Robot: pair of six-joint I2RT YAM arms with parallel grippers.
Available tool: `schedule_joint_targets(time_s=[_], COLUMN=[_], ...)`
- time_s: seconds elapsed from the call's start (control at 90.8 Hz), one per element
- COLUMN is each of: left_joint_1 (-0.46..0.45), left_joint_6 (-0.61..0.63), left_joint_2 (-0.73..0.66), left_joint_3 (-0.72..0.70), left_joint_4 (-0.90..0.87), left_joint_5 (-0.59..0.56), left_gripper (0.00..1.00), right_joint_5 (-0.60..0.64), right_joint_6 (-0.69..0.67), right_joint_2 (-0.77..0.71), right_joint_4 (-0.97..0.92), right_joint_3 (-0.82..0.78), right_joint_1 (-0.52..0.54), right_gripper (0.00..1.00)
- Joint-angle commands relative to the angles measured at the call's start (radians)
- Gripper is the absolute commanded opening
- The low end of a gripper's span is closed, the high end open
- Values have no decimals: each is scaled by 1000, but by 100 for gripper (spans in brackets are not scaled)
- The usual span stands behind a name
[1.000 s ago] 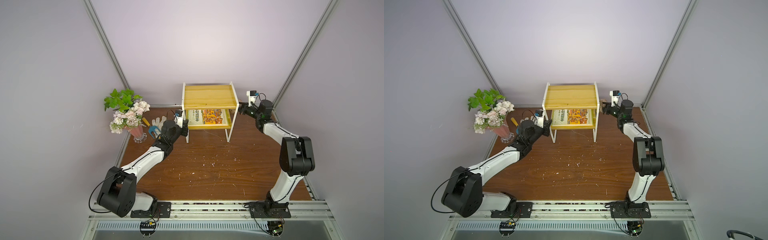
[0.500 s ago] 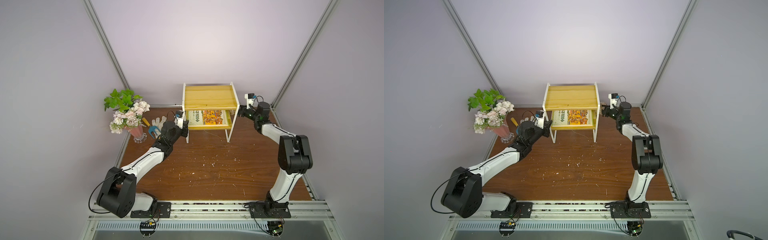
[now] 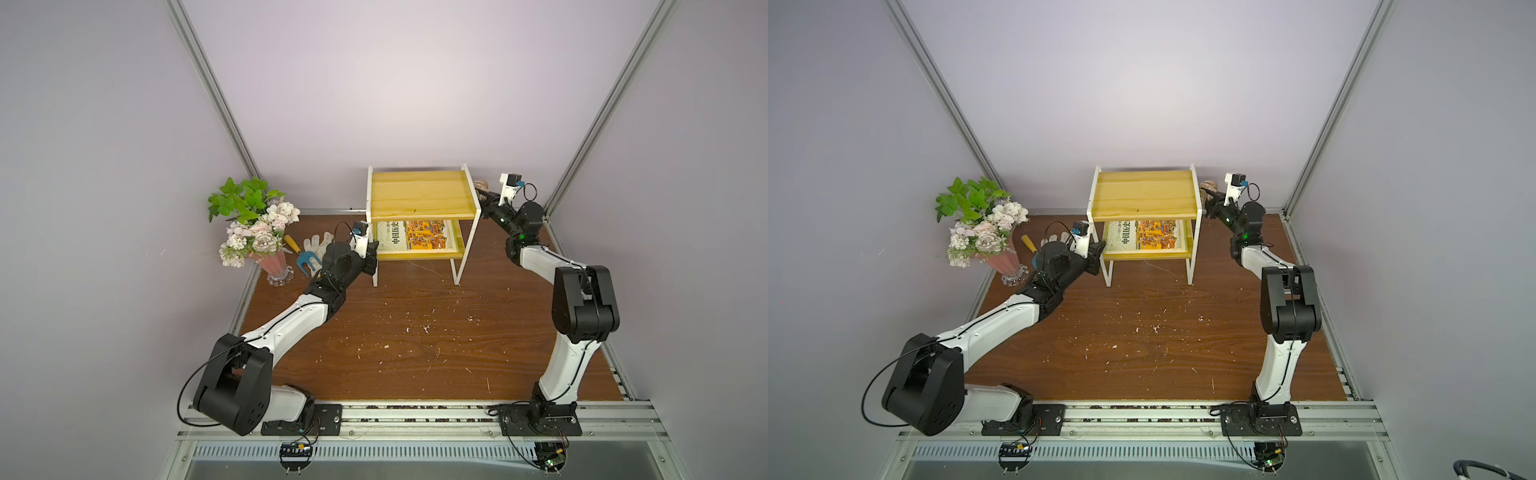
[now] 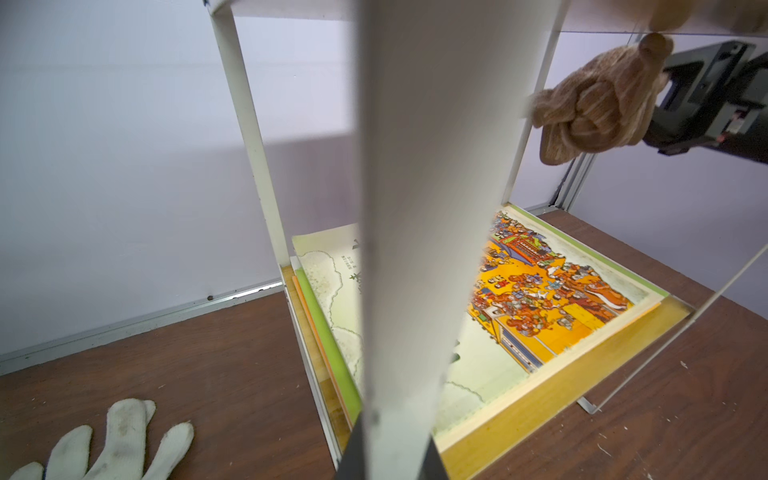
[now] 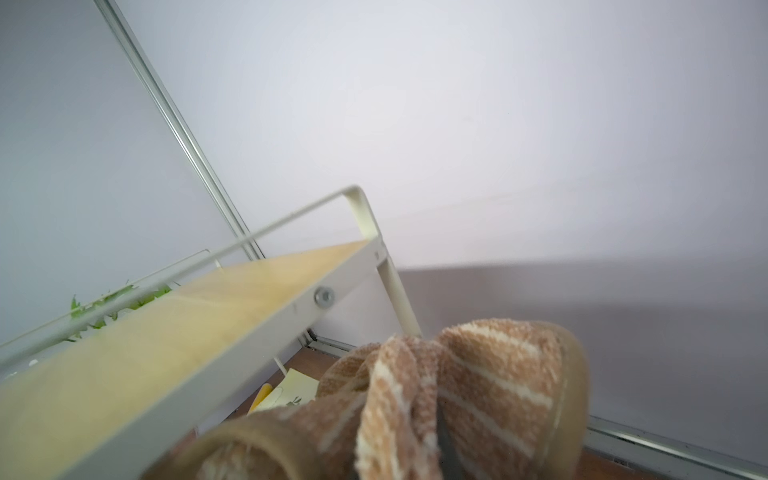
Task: Wipe the bookshelf clean with a cloth
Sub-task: Wipe the dust from the shelf.
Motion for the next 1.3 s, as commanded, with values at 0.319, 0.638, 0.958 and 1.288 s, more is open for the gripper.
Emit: schedule_joint_targets(time_s=[0.319, 0.638, 0.958, 1.288], left_joint_1=[1, 2, 2, 2], left_joint_6=[-35, -40, -58, -92], left_joint_2=[-15, -28, -35, -36], left_joint_3=[7, -8, -43, -41], left_joint_4=[-75, -49, 1, 8], left_joint_5=[17, 23, 29, 37], left_gripper=[0, 0, 0, 0], right_joint_5=[253, -271, -252, 454], right_joint_6=[-137, 25, -258, -286], right_joint_2=[-43, 295, 246, -347], right_joint_4=[-246, -447, -713, -316], right_joint_3=[226, 744, 527, -132], right_joint_1=[10, 30, 6, -7], right_gripper=[0, 0, 0, 0])
